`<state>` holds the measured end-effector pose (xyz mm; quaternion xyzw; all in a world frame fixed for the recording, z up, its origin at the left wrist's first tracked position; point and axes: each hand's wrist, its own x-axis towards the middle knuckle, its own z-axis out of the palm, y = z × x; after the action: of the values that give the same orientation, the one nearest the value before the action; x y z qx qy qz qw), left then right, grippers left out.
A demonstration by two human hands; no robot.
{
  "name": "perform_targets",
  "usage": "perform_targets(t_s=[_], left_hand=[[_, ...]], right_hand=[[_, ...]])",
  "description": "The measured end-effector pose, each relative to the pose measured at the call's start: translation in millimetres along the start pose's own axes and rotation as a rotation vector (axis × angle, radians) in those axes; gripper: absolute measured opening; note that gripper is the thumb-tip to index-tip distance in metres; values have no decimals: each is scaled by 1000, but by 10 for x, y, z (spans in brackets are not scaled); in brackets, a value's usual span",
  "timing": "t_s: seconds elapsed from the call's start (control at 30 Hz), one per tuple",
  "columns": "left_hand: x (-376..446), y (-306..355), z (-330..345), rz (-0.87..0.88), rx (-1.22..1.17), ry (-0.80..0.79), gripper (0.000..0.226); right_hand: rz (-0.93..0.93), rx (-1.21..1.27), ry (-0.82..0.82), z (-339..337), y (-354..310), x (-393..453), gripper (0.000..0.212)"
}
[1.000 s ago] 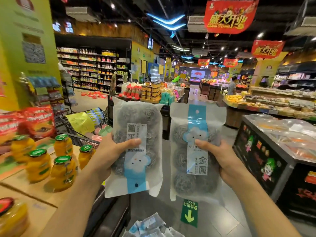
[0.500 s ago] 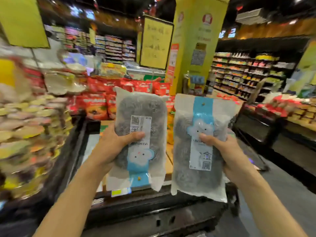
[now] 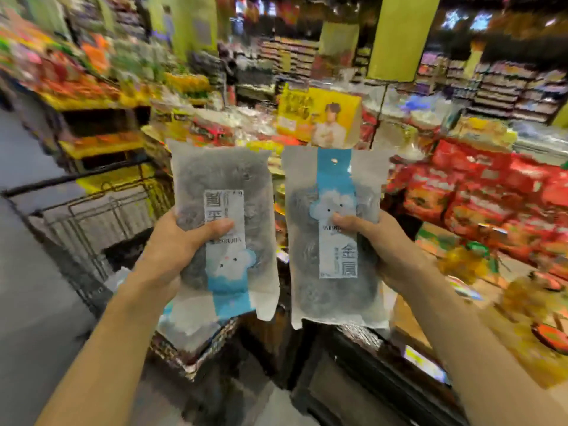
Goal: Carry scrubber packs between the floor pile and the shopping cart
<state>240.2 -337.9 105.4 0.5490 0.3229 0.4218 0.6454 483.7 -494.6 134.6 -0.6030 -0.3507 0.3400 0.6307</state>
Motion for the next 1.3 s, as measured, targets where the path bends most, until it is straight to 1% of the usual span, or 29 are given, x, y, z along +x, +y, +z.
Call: perform_targets(t_s=[0.1, 0.23, 0.33, 0.47, 0.6, 0.67, 0.77, 0.9, 1.1, 1.2, 1.3], left_hand=[[111, 14, -523, 16, -10, 151, 49], [294, -12, -1134, 16, -21, 308, 37], [466, -60, -1477, -14, -28, 399, 48], [652, -132, -1704, -14, -38, 512, 53], [857, -234, -1716, -42, -54, 605, 32], [978, -311, -1646, -55, -49, 657, 28], [1167, -476, -1507, -101, -47, 729, 30], [1378, -737, -1284, -162, -40, 808, 39], [1549, -1112, -1044, -285, -72, 871, 44], [1610, -1263, -1021, -340, -74, 887, 48], [1636, -1397, -1046, -360, -77, 891, 46]], right_hand=[[21, -5, -162, 583, 95, 549, 39], [44, -59, -353, 1310, 269, 1170, 37], [71, -56, -449, 1699, 440, 1545, 30], [85, -66, -550, 2013, 593, 2006, 29], [115, -80, -643, 2151, 772, 2508, 37], [135, -80, -684, 2186, 870, 2744, 39], [153, -77, -753, 2192, 1000, 3048, 39], [203, -51, -819, 2169, 1199, 3424, 39], [336, -32, -830, 2084, 1630, 3706, 37], [360, -46, -824, 2050, 1836, 3789, 37], [392, -86, -820, 2029, 2062, 3867, 39]])
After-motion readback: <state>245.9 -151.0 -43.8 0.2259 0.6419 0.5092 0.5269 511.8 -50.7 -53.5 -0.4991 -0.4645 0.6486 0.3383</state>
